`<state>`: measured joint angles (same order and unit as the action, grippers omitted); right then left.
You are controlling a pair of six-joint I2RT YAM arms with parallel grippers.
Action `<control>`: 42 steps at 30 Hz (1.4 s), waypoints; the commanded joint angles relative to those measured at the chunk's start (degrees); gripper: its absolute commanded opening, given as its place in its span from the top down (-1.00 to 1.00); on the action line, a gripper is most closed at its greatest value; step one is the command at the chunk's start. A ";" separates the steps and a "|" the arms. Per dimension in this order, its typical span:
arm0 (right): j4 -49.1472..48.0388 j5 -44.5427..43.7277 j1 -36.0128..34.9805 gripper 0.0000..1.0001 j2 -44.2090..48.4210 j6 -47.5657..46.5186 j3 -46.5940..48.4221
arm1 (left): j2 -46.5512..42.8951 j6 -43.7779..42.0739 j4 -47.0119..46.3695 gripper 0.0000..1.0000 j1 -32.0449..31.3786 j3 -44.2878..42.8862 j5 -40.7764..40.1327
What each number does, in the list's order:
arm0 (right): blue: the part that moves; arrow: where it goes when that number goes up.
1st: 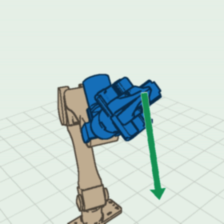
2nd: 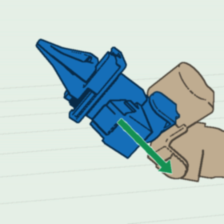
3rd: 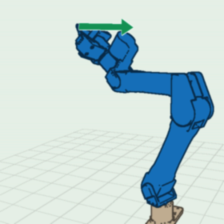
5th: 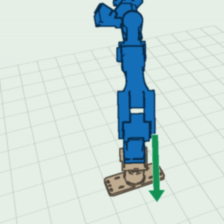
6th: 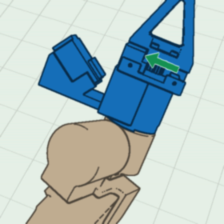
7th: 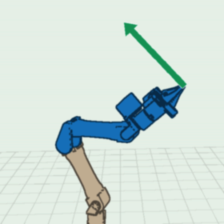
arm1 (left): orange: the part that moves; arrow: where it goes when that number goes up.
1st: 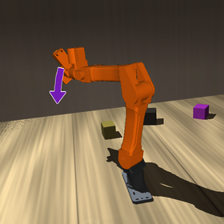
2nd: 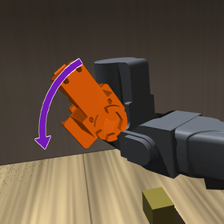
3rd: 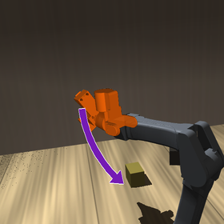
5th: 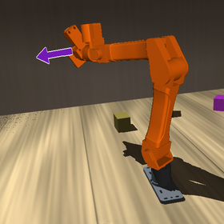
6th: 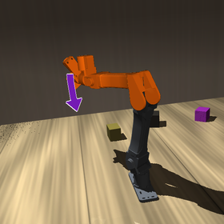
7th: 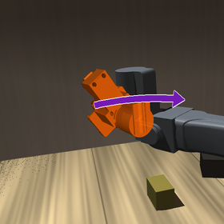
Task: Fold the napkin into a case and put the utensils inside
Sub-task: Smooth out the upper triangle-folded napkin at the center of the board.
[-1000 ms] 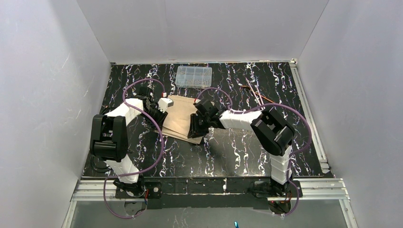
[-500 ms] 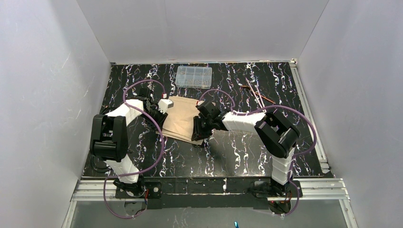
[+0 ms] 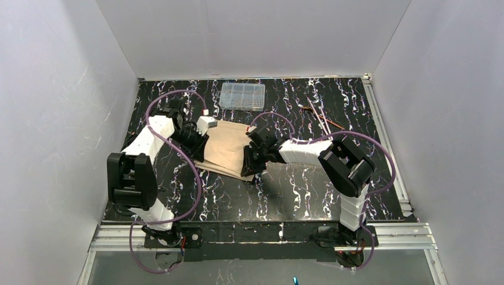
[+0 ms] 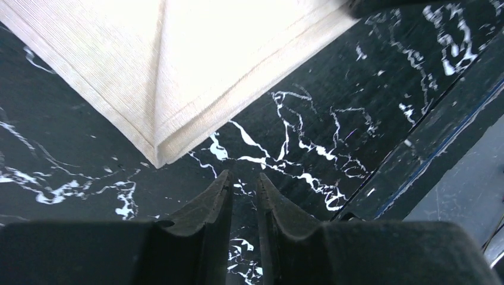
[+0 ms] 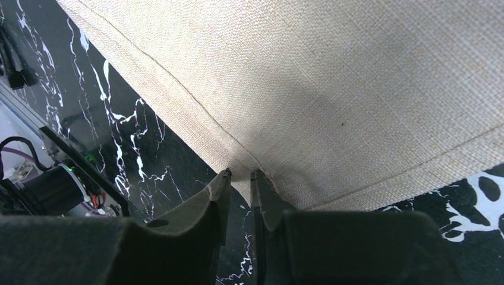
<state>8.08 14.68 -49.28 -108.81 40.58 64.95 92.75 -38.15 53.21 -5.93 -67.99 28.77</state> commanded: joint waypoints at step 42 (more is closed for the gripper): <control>0.99 3.52 8.55 0.12 11.55 4.08 -9.83 | 5.01 7.16 -18.53 0.67 0.30 6.64 -4.32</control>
<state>7.77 19.18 -41.36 -99.18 44.01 56.34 100.88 -30.87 34.70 -5.74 -62.19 24.40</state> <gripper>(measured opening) 0.437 0.169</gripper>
